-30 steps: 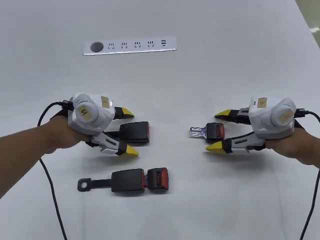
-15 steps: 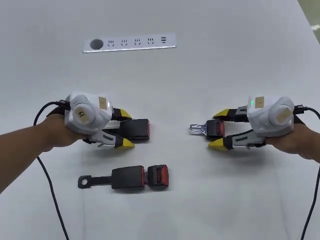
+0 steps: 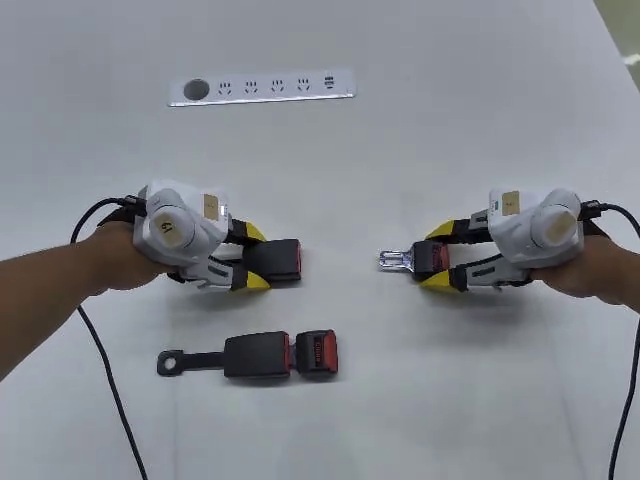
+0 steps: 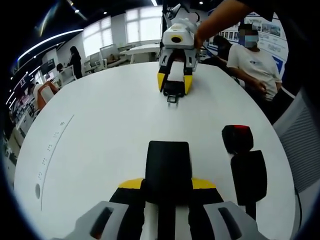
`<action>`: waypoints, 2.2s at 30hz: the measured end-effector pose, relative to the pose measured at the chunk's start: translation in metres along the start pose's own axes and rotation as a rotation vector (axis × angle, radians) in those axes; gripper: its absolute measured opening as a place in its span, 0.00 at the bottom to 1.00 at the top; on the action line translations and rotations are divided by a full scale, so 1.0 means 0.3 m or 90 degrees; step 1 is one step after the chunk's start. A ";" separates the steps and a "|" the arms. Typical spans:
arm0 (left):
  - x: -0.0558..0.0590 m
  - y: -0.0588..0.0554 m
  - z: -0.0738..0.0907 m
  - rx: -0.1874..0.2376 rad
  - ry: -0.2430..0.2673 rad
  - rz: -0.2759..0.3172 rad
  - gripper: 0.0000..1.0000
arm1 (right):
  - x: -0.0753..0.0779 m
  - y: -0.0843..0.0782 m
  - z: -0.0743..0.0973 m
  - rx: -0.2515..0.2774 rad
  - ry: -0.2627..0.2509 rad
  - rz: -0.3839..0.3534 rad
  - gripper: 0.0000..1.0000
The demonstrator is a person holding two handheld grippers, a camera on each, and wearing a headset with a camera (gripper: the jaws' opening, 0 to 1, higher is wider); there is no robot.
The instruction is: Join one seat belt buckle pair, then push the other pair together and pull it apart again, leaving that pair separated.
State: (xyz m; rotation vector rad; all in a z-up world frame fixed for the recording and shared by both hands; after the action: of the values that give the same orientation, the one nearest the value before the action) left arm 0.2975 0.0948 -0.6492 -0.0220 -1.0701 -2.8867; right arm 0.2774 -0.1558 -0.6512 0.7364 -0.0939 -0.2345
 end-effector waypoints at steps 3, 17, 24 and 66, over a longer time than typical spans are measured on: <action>0.003 -0.004 0.001 0.001 0.000 0.001 0.34 | 0.004 -0.005 -0.001 -0.010 0.005 0.008 0.34; 0.002 -0.006 -0.003 -0.005 -0.001 0.002 0.34 | 0.011 0.023 -0.036 -0.004 0.013 0.012 0.34; 0.011 -0.005 -0.004 -0.004 0.000 0.005 0.34 | 0.005 0.073 -0.066 0.020 0.029 0.016 0.34; 0.012 -0.001 0.004 -0.008 -0.009 0.006 0.34 | -0.061 0.252 -0.263 0.095 0.035 0.019 0.34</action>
State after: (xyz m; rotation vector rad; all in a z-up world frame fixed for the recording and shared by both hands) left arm 0.2939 0.0956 -0.6483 -0.0474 -1.0520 -2.8891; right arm 0.2863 -0.0457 -0.6584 0.8886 -0.0708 -0.1796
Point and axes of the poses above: the centre of the closed fingertips' face, and the gripper's own axes: z roughly backward along the fingers, x roughly to its right, y roughly out of its top, the point moved 5 cm from there along z, roughly backward along the fingers, and after that the axes turned 2 degrees about -y, right-handed, at the moved point
